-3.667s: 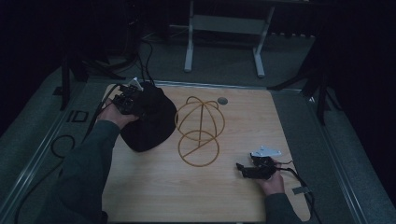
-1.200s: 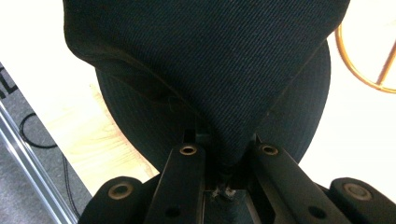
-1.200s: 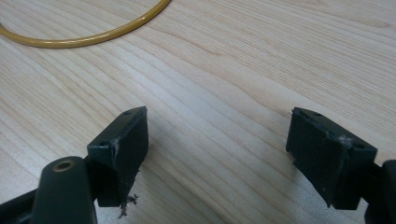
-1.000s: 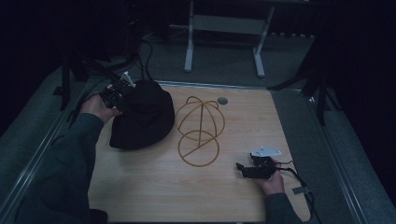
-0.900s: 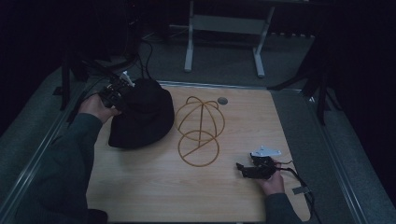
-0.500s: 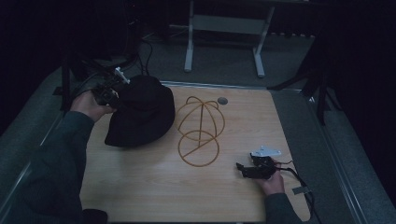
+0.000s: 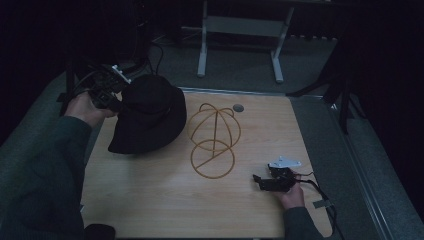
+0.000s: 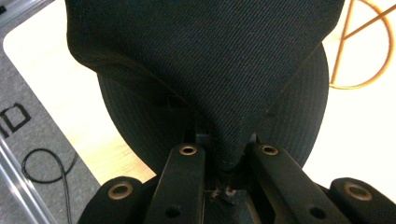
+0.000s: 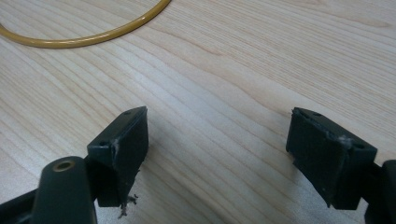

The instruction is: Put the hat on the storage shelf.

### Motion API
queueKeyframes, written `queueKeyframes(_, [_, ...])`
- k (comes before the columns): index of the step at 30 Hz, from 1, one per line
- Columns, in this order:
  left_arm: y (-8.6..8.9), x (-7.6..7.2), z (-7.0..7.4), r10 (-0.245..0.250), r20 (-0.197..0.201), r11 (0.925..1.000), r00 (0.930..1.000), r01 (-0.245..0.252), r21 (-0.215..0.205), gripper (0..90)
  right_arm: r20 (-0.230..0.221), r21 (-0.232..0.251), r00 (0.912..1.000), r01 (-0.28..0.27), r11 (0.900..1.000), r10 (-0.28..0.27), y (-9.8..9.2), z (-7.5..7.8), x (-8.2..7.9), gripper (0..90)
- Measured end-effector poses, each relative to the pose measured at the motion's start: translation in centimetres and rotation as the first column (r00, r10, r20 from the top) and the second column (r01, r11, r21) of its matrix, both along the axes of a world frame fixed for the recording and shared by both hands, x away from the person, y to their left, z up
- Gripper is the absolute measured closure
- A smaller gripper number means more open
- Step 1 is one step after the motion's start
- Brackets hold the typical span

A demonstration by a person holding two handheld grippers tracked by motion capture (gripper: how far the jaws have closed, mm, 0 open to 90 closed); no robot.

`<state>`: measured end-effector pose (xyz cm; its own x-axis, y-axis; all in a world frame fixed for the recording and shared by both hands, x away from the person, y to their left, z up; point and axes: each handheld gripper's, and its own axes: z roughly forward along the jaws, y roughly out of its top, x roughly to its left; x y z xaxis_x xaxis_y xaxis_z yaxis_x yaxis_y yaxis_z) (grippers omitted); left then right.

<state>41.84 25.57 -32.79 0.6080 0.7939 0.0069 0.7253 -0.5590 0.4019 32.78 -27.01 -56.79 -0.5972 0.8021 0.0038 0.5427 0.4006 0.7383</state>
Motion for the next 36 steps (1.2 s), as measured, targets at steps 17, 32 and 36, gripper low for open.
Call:
queueKeyframes(17, [0.4,-0.5,2.2,-0.056,0.036,0.9979,0.9978,0.057,-0.032,87.1,0.001,0.000,1.0000,0.000,1.000,0.000,0.0,0.0,0.0,20.8])
queueKeyframes(32, [1.1,-1.3,4.0,-0.112,0.060,0.9927,0.9919,0.114,-0.040,87.1,0.001,-0.002,1.0000,-0.002,1.000,0.002,0.0,0.0,0.0,20.9])
queueKeyframes(36, [1.0,-1.4,4.4,-0.121,0.082,0.9921,0.9892,0.123,-0.024,87.1,0.001,-0.001,1.0000,-0.002,1.000,0.002,0.0,0.0,0.0,20.8])
